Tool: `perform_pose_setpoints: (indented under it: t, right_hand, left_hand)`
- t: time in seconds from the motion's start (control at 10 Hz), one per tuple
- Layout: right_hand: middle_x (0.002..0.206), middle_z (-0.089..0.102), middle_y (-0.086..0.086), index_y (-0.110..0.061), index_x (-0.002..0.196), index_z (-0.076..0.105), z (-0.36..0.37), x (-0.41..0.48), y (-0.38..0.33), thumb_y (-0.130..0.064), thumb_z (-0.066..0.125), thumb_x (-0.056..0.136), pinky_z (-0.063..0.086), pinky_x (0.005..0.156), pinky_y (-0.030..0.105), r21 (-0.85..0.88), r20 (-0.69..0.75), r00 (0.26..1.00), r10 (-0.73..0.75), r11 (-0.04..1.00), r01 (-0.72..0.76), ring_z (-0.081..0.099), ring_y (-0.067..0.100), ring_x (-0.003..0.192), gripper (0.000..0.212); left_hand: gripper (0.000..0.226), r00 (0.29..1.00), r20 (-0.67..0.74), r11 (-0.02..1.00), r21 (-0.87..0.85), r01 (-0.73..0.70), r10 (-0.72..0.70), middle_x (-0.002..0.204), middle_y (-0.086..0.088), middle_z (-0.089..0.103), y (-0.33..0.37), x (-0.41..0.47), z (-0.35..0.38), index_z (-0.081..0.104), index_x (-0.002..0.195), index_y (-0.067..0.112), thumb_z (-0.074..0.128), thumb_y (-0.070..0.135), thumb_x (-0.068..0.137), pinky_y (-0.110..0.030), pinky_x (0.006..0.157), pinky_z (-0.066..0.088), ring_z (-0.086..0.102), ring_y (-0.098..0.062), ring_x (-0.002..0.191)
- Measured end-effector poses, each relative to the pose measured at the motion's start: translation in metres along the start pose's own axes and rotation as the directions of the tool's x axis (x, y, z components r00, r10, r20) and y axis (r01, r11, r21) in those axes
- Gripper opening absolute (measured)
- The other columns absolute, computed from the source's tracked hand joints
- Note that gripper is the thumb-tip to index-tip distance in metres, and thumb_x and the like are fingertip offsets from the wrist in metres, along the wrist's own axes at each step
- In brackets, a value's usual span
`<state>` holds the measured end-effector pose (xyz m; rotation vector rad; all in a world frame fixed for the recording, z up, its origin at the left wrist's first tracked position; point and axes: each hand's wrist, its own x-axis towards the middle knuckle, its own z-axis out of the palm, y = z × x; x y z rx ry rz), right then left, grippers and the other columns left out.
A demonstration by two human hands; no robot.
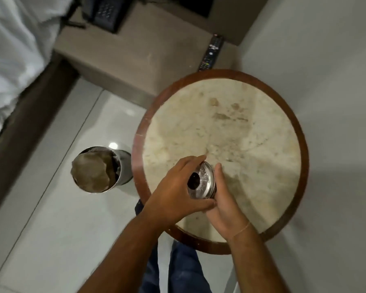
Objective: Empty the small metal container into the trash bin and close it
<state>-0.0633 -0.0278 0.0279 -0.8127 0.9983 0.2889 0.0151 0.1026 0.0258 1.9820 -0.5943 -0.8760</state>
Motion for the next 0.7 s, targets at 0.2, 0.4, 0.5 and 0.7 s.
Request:
perform_pose_setpoints:
  t: [0.2, 0.4, 0.5, 0.7]
  right_hand:
    - [0.131, 0.078, 0.016, -0.015, 0.127, 0.073, -0.064, -0.006, -0.011, -0.053, 0.046, 0.109, 0.055, 0.107, 0.045, -0.004, -0.362, 0.921, -0.146, 0.988, 0.155, 0.071, 0.035, 0.130, 0.050]
    - [0.126, 0.077, 0.013, -0.021, 0.114, 0.069, -0.118, -0.014, -0.009, -0.029, 0.054, 0.112, 0.056, 0.106, 0.045, -0.010, -0.606, 0.762, -0.228, 0.960, 0.279, 0.074, 0.030, 0.120, 0.017]
    - [0.124, 0.078, 0.011, -0.022, 0.109, 0.070, -0.125, -0.020, -0.001, -0.026, 0.058, 0.110, 0.057, 0.102, 0.043, -0.013, -0.623, 0.745, -0.240, 0.955, 0.297, 0.073, 0.027, 0.120, 0.013]
    - [0.120, 0.073, -0.002, -0.023, 0.112, 0.071, -0.127, -0.023, -0.003, -0.022, 0.062, 0.107, 0.051, 0.088, 0.022, -0.206, -0.634, 0.681, -0.366, 0.929, 0.307, 0.066, 0.019, 0.122, 0.011]
  left_hand:
    - [0.109, 0.999, 0.040, 0.977, 0.212, -0.013, 0.005, 0.157, 0.005, 0.044, 0.013, 0.058, 0.065, 0.037, 0.162, 0.030, 0.093, 0.043, 0.069, -0.039, 0.113, 0.046, 0.044, -0.020, 0.140]
    - [0.107, 0.995, 0.079, 0.758, 0.645, -0.099, 0.063, 0.157, -0.011, 0.045, 0.007, 0.103, 0.108, 0.035, 0.162, 0.024, 0.089, 0.046, 0.072, -0.051, 0.095, 0.057, 0.048, -0.037, 0.134]
    - [0.105, 0.987, 0.117, 0.684, 0.711, -0.164, 0.114, 0.153, -0.014, 0.050, 0.001, 0.107, 0.121, 0.040, 0.160, 0.023, 0.089, 0.048, 0.071, -0.054, 0.091, 0.058, 0.051, -0.039, 0.131]
    - [0.121, 0.988, 0.142, 0.620, 0.771, -0.145, 0.054, 0.172, -0.009, 0.027, 0.004, 0.101, 0.116, 0.002, 0.168, 0.038, 0.073, 0.072, 0.077, -0.060, 0.108, 0.048, 0.037, -0.042, 0.148]
